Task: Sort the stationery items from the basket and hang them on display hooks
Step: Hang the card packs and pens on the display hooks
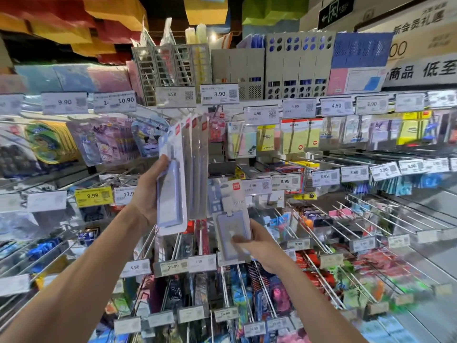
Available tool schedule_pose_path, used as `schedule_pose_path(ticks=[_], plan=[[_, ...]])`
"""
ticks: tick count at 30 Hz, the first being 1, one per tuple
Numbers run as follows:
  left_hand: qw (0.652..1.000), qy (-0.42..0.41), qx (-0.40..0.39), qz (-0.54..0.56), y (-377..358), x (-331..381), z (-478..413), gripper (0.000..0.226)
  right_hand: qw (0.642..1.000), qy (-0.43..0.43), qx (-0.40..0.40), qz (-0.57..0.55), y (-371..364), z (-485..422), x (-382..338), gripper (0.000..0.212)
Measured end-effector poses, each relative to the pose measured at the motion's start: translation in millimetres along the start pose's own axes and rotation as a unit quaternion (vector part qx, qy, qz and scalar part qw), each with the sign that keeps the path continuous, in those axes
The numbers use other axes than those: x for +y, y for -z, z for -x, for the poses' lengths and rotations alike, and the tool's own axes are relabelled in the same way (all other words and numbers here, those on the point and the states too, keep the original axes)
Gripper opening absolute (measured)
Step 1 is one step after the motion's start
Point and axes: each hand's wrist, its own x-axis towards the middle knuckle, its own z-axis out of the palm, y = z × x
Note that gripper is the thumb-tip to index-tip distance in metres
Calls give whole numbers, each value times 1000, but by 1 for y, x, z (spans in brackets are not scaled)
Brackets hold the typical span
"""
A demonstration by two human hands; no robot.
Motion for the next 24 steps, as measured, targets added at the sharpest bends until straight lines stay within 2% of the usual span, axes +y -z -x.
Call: schedule_pose_path(ticks=[7,13,17,18,21,22,24], plan=[[1000,-20,5,-19,1,-3,-1,49,1000,13,5,-3,-9,-13,2,40],[999,-23,-6,-39,4,-8,-2,65,1000,-3,21,-10,-18,-23,20,45],[998,-20,-19,-49,6,-9,-3,44,998,-24,31,48,-21,-41,15,31],[998,-16,-25,-57,5,-9,-3,46,996,-30,40,77,-23,-47,13,28],[997,-19,-33,-62,4,-10,-5,86,980,-12,35,197,-22,-68,9,37],[997,-24,-33,-61,4,-11,-5,89,976,-8,29,217,-22,-73,7,42],[997,-30,-41,-55,5,-13,-7,81,977,-22,33,207,-23,-80,-2,52]])
